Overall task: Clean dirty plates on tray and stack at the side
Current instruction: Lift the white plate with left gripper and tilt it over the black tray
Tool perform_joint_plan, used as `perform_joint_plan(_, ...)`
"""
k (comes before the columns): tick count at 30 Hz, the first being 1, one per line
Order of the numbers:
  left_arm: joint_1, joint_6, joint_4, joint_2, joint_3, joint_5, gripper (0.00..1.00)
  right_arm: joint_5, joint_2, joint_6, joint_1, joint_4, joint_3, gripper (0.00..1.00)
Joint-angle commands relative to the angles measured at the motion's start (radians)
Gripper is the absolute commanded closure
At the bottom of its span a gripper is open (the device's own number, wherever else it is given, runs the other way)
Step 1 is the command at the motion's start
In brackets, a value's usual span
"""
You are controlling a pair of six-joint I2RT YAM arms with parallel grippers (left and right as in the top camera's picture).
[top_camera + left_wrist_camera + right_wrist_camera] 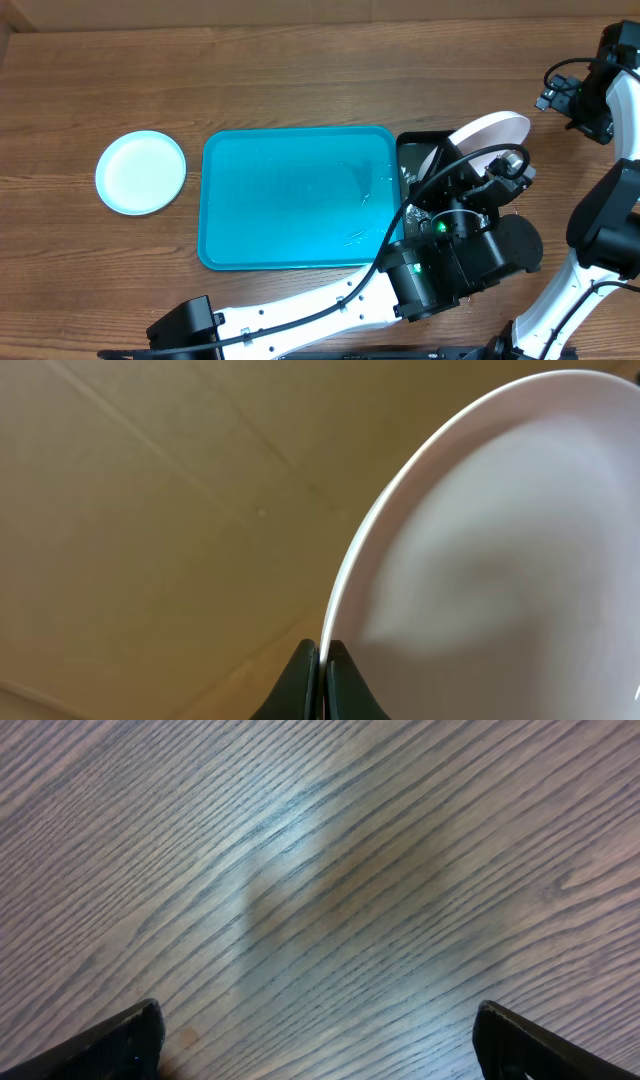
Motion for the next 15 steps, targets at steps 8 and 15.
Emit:
perform_joint_plan(8,0.019,-0.024,-0.016,-0.02,0.021,-0.035,0.96,0.003,-0.027,0.008,-0.001,0.003,0.012,0.0)
perform_joint_plan(15,0.093,-0.403,-0.28,-0.015,0.021,0.113,0.96,0.003,-0.027,0.008,-0.001,0.003,0.012,0.0)
